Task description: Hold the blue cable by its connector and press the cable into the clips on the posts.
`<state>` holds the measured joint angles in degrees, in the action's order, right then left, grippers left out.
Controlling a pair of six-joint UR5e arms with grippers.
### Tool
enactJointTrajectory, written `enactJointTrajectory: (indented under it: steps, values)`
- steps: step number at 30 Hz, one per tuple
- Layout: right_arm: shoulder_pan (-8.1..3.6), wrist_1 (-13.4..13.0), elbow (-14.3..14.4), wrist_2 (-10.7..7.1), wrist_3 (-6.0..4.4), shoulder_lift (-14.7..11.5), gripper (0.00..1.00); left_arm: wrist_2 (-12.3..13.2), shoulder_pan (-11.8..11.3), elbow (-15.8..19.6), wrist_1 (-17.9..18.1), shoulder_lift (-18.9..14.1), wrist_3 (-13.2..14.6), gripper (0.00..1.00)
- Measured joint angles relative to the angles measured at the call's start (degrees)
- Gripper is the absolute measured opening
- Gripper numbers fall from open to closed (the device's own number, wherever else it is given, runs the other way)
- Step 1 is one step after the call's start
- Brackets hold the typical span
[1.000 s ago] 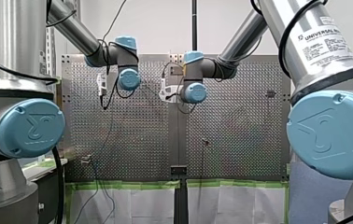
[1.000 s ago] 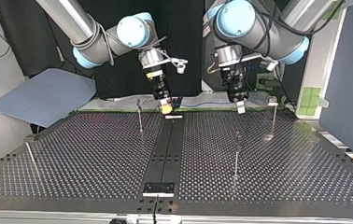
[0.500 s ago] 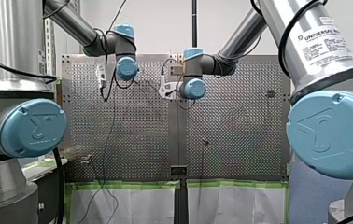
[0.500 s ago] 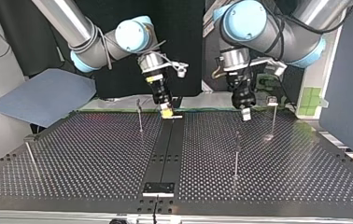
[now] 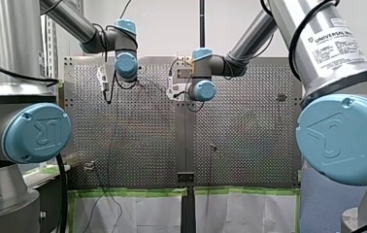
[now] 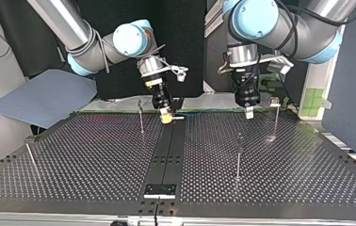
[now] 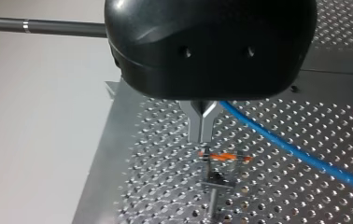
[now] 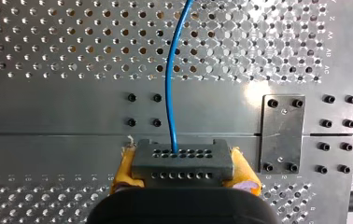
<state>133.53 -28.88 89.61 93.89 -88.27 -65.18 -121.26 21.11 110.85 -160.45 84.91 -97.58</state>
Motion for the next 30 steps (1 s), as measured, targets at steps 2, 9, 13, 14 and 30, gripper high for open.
enactJointTrajectory:
  steps: [2, 9, 13, 14, 30]
  values:
    - [-0.08, 0.0, -0.2, -0.36, 0.01, 0.0, 0.0, 0.2, -0.2, 0.0, -0.8, -0.7, -0.6, 0.0]
    - [-0.13, 0.6, -1.6, -1.75, 0.66, 0.0, 0.0, 2.0, -1.5, 0.0, -4.2, -1.2, -0.4, 0.0]
    - [0.07, 0.7, -2.7, -2.64, 0.96, 0.0, 0.0, 3.1, -2.3, 0.0, -5.8, 0.0, 0.3, 0.0]
    - [0.11, 0.7, -2.9, -2.85, 0.93, 0.0, 0.0, 3.2, -2.6, 0.0, -6.1, 0.5, 0.7, 0.0]
    - [-0.13, 0.8, -5.7, -3.93, -0.29, 1.1, 0.0, 5.1, -9.0, -0.7, -6.1, 4.2, 6.8, 0.0]
